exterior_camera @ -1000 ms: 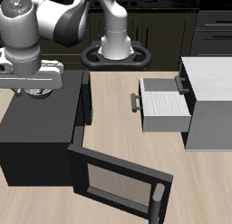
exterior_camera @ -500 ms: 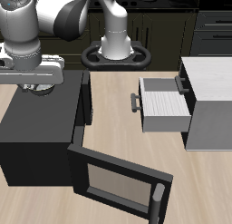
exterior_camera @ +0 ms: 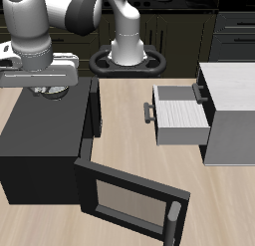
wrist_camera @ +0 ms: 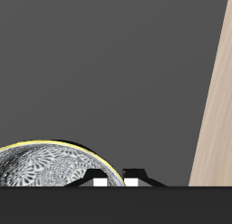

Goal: Close the top drawer of the white cabinet and place the bowl in the middle drawer

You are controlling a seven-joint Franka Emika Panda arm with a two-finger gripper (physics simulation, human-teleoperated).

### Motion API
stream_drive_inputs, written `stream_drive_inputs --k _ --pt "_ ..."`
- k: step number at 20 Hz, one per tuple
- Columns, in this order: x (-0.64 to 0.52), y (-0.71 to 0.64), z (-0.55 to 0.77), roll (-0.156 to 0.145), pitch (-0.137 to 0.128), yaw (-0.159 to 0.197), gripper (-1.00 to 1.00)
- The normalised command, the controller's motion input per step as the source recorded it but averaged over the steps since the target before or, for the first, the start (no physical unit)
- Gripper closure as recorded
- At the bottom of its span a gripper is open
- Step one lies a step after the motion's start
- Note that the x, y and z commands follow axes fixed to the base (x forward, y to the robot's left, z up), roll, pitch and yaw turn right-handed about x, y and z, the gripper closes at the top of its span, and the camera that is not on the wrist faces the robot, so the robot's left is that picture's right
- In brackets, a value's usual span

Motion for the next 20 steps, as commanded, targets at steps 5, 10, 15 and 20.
stream_drive_inputs --k 5,10,15,20 --pt "-0.08 0.26 0.24 0.027 -0.039 0.007 1.00" --pt "-0.12 0.36 0.26 0.040 -0.041 -0.014 1.00" --pt "-0.11 0.37 0.17 0.041 -0.035 0.004 1.00" --pt "-0.11 0.26 0.21 0.011 -0.040 -0.015 1.00"
